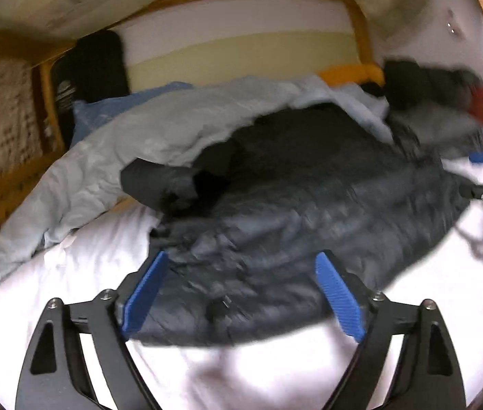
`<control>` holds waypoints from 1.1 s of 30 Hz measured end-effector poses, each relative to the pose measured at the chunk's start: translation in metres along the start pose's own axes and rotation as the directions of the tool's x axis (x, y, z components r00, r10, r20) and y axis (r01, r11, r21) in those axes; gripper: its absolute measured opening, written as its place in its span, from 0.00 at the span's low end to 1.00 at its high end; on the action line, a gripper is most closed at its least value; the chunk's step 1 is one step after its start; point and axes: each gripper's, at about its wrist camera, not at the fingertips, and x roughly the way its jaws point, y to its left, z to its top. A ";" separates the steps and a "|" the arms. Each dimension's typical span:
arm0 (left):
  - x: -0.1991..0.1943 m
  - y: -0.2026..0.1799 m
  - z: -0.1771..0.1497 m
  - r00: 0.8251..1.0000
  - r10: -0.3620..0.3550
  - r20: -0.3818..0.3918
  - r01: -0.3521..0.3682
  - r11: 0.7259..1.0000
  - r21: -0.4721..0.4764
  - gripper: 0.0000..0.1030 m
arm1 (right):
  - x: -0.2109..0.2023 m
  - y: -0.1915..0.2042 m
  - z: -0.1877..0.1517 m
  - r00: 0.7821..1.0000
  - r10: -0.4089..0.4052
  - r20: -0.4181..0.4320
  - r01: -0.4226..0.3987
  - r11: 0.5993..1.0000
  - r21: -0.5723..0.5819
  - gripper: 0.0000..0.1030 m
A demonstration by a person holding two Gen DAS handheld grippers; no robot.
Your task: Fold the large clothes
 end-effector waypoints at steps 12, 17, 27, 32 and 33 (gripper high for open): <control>0.022 -0.042 -0.018 0.990 -0.047 -0.133 0.064 0.990 0.125 1.00 | 0.009 0.060 -0.042 0.973 -0.229 -0.015 0.212 0.921 -0.326 0.99; 0.043 -0.047 -0.032 0.972 -0.059 -0.227 0.098 0.982 0.164 1.00 | 0.017 0.052 -0.038 0.965 -0.262 -0.026 0.243 0.922 -0.302 0.99; 0.062 -0.022 -0.029 0.975 0.061 -0.215 -0.036 0.992 0.119 0.63 | 0.040 0.016 -0.032 0.979 -0.186 -0.086 0.172 0.974 -0.148 0.78; 0.055 -0.015 -0.027 0.970 0.096 -0.221 -0.078 0.993 0.090 0.16 | 0.039 0.003 -0.031 0.978 -0.176 -0.114 0.166 0.982 -0.090 0.27; 0.044 -0.014 -0.023 0.975 0.099 -0.201 -0.084 0.993 0.079 0.16 | 0.033 0.003 -0.030 0.980 -0.165 -0.114 0.156 0.984 -0.090 0.26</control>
